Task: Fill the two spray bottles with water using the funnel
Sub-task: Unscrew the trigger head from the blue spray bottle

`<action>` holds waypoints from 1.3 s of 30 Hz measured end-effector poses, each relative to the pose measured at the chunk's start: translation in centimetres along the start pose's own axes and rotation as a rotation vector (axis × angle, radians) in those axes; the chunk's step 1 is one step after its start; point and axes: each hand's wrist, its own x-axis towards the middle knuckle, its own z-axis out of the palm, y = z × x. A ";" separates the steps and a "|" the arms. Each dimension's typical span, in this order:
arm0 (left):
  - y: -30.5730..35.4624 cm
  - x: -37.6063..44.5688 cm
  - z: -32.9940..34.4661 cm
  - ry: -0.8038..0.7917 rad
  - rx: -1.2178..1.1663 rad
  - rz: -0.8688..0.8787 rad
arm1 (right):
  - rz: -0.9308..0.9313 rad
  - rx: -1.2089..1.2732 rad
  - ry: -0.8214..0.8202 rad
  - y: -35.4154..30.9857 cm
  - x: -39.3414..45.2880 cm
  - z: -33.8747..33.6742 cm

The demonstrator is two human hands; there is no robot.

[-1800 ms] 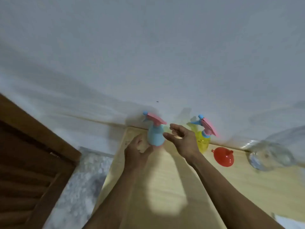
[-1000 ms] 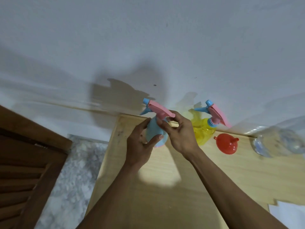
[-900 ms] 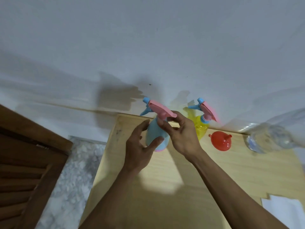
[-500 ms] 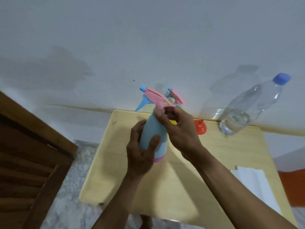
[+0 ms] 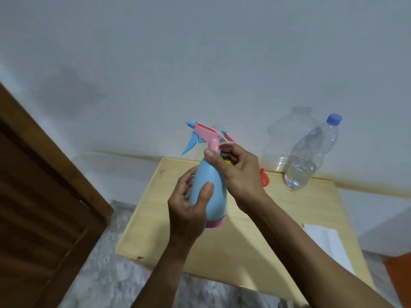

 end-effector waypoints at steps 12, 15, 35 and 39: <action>2.2 2.1 -2.4 -0.092 -0.203 -0.121 | 0.002 0.172 0.061 -3.2 -0.8 3.5; 2.5 2.9 -3.7 -0.115 -0.243 -0.150 | 0.032 0.170 0.040 -3.6 -0.7 4.9; 3.4 5.7 -6.3 -0.190 -0.339 -0.181 | 0.146 0.278 0.022 -5.6 -0.4 7.7; 3.4 5.8 -6.3 -0.188 -0.330 -0.165 | 0.199 0.314 -0.026 -5.8 -0.1 7.4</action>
